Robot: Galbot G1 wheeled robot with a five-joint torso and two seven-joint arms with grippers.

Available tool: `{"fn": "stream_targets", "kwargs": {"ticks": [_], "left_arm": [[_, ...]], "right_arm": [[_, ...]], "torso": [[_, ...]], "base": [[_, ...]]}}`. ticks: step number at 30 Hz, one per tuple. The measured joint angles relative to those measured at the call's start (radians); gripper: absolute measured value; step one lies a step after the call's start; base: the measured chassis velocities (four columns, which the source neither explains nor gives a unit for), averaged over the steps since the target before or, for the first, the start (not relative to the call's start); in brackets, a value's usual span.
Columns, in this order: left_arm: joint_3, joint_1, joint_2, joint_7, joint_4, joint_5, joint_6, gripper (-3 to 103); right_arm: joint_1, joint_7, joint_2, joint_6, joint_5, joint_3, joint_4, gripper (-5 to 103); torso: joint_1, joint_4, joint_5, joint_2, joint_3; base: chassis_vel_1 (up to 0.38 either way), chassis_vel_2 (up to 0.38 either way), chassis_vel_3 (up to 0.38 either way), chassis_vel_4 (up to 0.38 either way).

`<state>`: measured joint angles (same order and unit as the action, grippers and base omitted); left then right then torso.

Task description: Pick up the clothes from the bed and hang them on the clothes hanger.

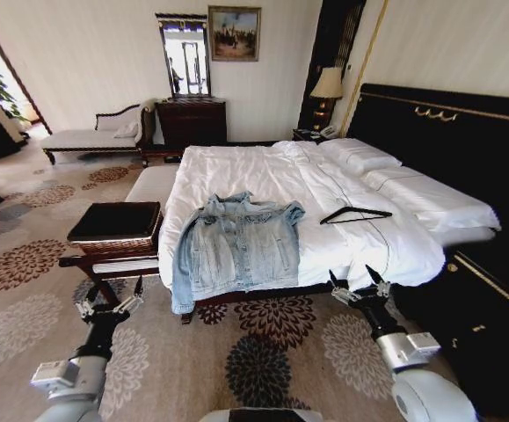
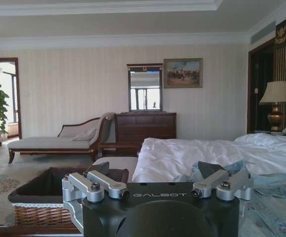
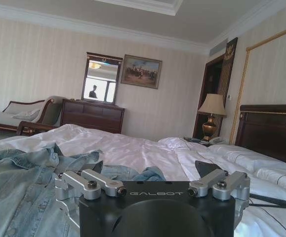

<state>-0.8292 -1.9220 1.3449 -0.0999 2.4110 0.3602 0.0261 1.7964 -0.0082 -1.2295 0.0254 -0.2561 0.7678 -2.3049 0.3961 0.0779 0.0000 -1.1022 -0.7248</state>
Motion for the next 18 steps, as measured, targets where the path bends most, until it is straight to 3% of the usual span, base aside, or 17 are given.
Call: {"fn": "stream_targets", "kwargs": {"ticks": [18], "left_arm": [[0.029, -0.012, 0.008, 0.002, -0.012, -0.026, 0.013, 100]], "right_arm": [[0.015, 0.005, -0.031, 0.015, 0.026, -0.014, 0.013, 100]], "torso": [[0.0, 0.0, 0.0, 0.0, 0.0]], "base": [[0.0, 0.0, 0.0, 0.0]]}}
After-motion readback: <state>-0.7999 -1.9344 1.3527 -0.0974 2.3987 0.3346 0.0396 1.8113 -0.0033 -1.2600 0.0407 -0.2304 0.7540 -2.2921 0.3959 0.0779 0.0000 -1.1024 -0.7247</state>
